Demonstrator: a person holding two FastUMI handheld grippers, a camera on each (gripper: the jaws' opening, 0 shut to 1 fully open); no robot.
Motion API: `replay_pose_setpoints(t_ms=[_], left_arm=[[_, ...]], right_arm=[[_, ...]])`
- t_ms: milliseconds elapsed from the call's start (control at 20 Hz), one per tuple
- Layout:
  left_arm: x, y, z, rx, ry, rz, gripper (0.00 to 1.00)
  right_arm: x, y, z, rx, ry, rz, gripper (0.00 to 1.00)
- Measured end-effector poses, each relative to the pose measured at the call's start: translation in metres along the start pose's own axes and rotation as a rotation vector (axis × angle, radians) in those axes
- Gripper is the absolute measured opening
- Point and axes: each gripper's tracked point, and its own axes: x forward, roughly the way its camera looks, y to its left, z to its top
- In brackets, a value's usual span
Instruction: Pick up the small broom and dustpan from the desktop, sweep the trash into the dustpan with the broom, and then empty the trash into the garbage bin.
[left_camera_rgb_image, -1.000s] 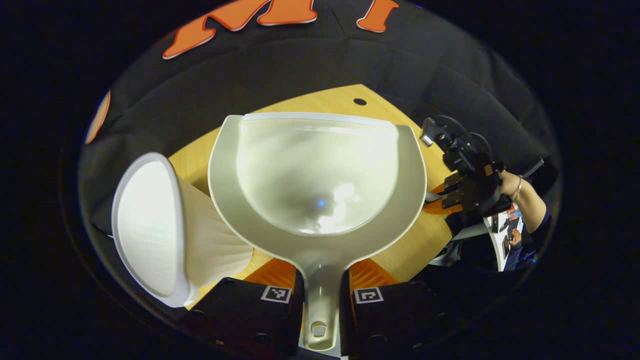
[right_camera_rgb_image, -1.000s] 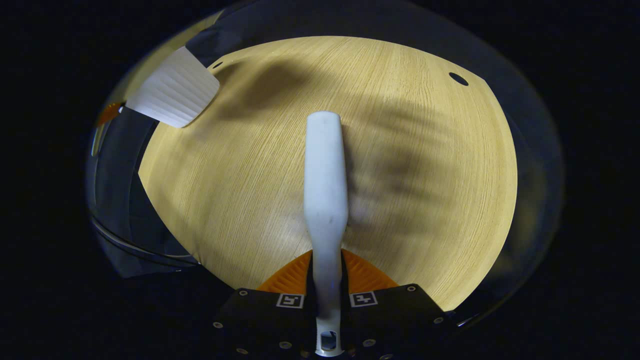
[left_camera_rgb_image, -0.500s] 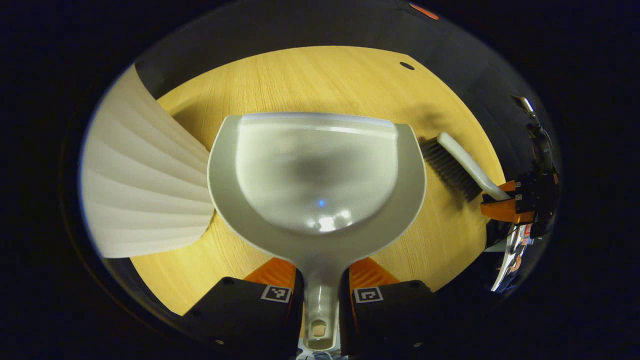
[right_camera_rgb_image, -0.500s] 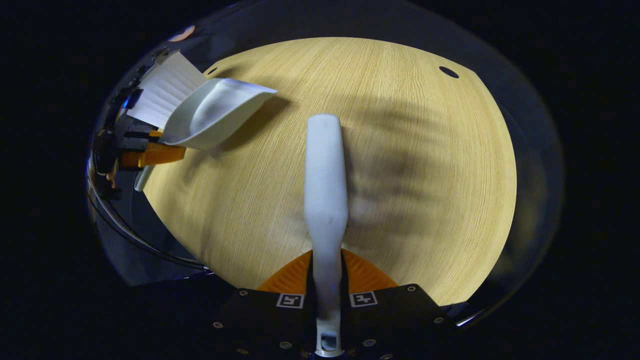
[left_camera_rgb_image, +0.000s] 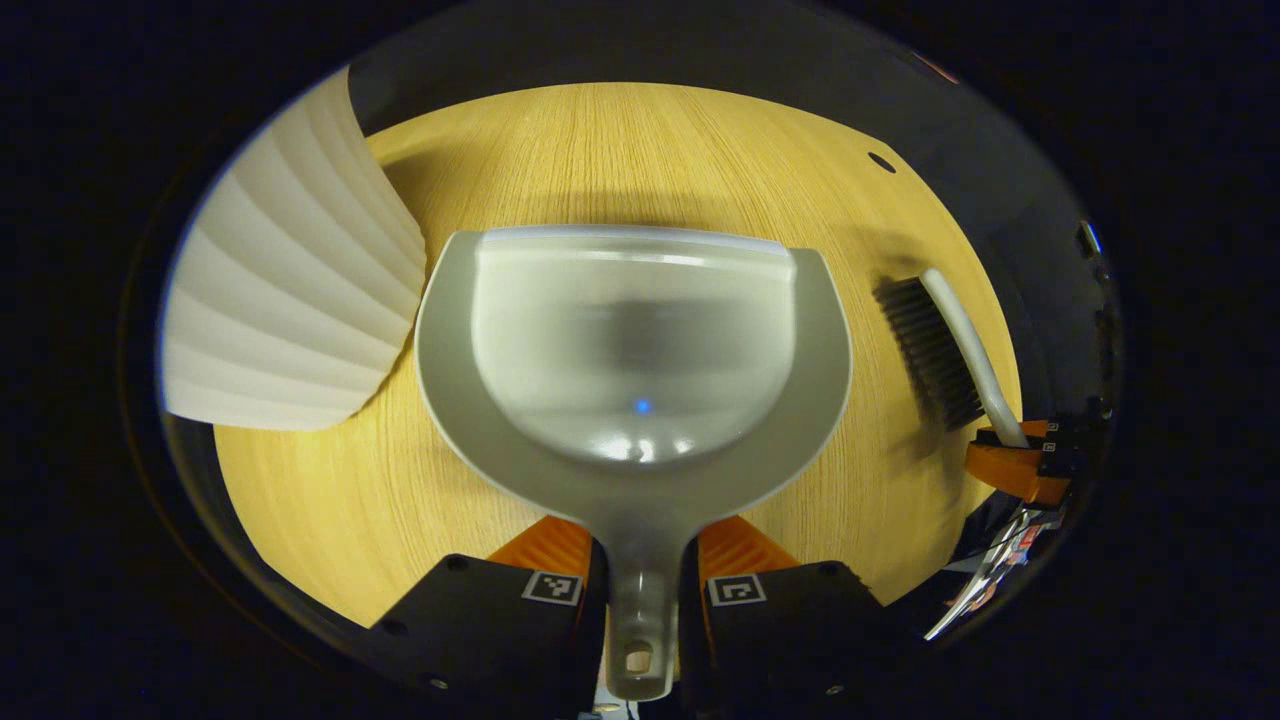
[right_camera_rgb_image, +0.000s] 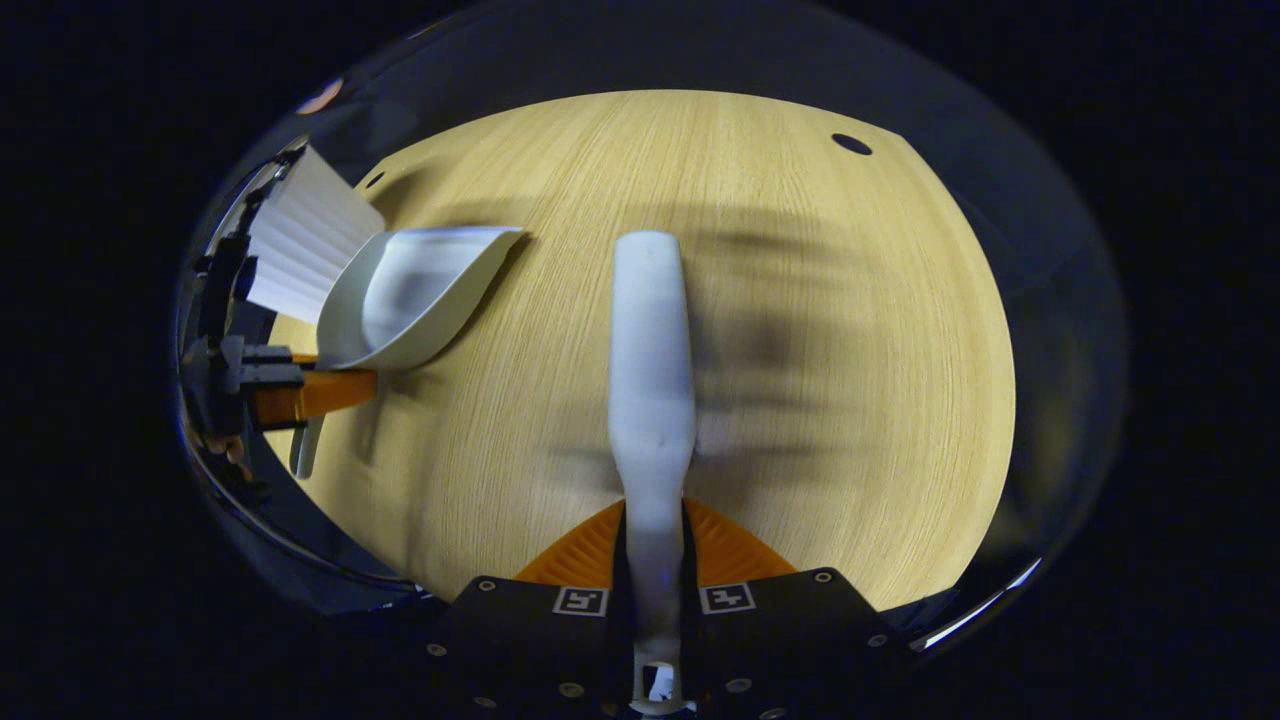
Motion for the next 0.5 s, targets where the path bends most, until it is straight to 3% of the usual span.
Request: replay_pose_setpoints(t_ms=[200, 250, 300, 500], left_arm=[[-0.017, 0.022, 0.075, 0.007, 0.007, 0.02, 0.32], [-0.021, 0.028, 0.097, 0.005, 0.007, 0.024, 0.36], [-0.025, 0.034, 0.119, 0.001, 0.006, 0.027, 0.33], [-0.038, 0.062, 0.218, 0.003, 0.006, 0.026, 0.35]], right_arm=[[0.01, 0.0, 0.005, 0.017, -0.021, -0.042, 0.2], [0.013, 0.0, 0.003, 0.02, -0.019, -0.049, 0.2], [0.014, 0.002, 0.001, 0.029, -0.014, -0.044, 0.21], [0.021, 0.007, -0.004, 0.067, 0.003, -0.009, 0.25]])
